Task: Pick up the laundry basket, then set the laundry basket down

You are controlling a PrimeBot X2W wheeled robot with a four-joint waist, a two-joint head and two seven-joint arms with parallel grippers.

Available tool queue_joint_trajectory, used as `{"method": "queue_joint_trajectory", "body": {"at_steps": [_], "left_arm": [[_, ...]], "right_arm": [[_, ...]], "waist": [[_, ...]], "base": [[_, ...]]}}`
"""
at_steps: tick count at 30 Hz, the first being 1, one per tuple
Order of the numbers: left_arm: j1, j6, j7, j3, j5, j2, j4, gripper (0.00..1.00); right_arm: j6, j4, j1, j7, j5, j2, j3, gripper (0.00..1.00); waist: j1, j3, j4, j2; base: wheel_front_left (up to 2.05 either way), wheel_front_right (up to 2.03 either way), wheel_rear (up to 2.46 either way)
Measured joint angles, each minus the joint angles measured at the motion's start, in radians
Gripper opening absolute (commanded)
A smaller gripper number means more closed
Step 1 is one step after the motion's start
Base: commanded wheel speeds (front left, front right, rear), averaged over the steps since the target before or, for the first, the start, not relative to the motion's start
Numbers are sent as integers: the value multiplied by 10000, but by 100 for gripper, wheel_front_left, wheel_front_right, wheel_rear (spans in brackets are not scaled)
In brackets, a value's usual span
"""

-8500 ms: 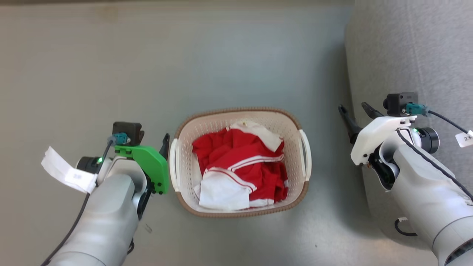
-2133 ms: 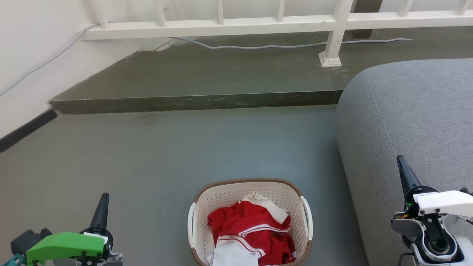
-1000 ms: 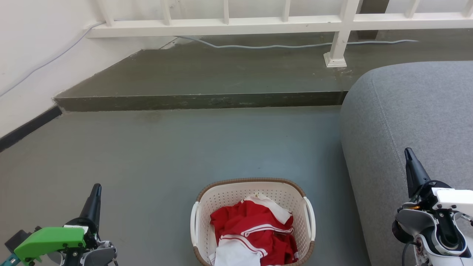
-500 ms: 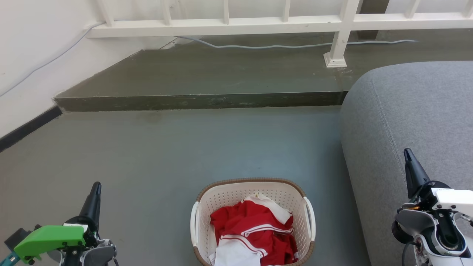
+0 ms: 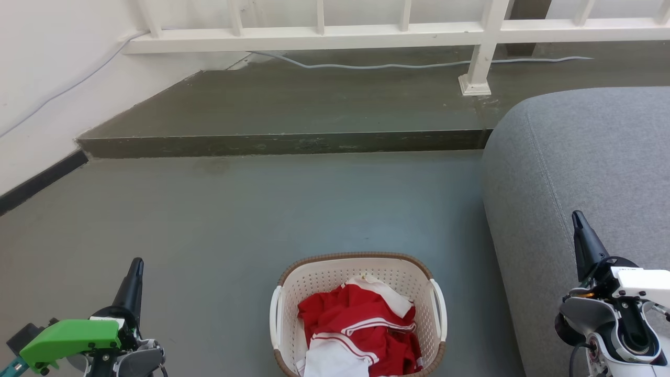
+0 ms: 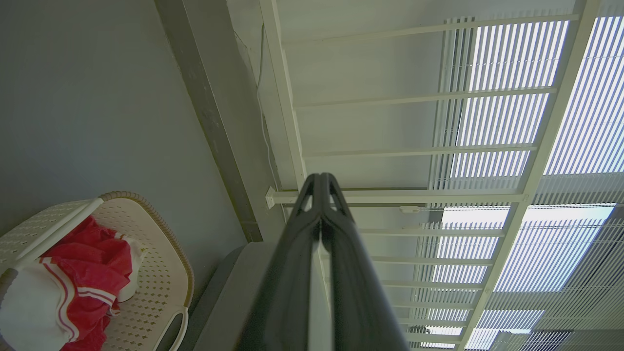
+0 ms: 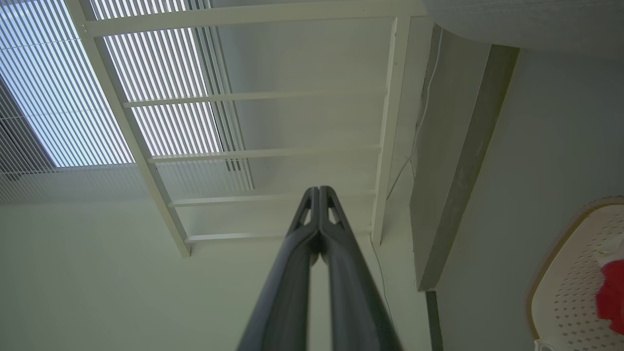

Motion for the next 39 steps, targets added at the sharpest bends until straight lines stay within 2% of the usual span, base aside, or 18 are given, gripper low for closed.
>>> {"method": "queue_joint_trajectory", "body": {"at_steps": [39], "left_arm": [[-10, -12, 10, 38, 2, -4, 144, 0]], "right_arm": [[2, 52, -4, 2, 0, 6, -23, 0]], "waist": [[0, -3, 1, 0]], "base": [[0, 0, 0]]}}
